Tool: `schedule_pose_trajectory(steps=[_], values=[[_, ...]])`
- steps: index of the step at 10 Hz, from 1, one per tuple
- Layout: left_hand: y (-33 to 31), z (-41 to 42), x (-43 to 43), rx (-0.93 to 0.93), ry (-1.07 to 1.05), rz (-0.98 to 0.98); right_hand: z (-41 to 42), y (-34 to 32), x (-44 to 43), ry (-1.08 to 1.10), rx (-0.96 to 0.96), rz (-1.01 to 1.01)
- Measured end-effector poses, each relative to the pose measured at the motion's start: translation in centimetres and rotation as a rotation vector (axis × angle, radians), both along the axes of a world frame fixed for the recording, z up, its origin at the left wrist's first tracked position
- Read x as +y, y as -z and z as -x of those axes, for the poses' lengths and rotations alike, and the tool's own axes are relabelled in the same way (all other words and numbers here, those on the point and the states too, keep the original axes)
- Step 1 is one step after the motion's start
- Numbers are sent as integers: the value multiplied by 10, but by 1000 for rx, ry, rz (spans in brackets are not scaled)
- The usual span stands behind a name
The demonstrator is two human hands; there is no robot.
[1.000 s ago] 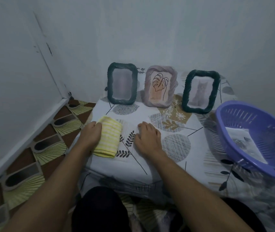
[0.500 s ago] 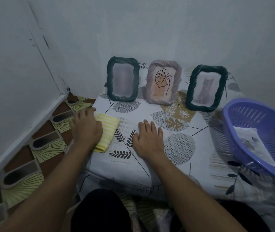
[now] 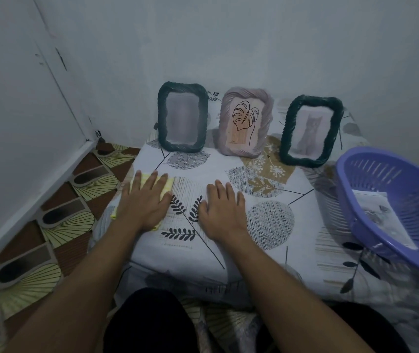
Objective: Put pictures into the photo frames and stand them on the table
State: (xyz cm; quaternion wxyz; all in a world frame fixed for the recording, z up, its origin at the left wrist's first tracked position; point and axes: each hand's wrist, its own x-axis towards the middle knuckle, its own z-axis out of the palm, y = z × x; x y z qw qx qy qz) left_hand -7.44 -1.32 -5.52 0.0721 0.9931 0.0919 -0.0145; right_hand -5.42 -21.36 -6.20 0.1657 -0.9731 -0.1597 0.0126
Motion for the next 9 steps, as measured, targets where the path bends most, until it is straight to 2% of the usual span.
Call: schedule_pose_trajectory(steps=[4, 6, 7, 8, 9], values=[[-2, 4, 1, -93, -10, 46, 1, -2, 0, -2, 20, -6], [-7, 8, -2, -200, -47, 57, -2, -8, -5, -13, 105, -117], [-15, 11, -9, -336, -64, 127, -3, -16, -8, 8, 182, -266], [-31, 15, -20, -455, -67, 294, -4, -30, -12, 40, 207, -435], [-53, 12, -39, -581, -90, 573, -4, -52, -14, 39, 107, -575]])
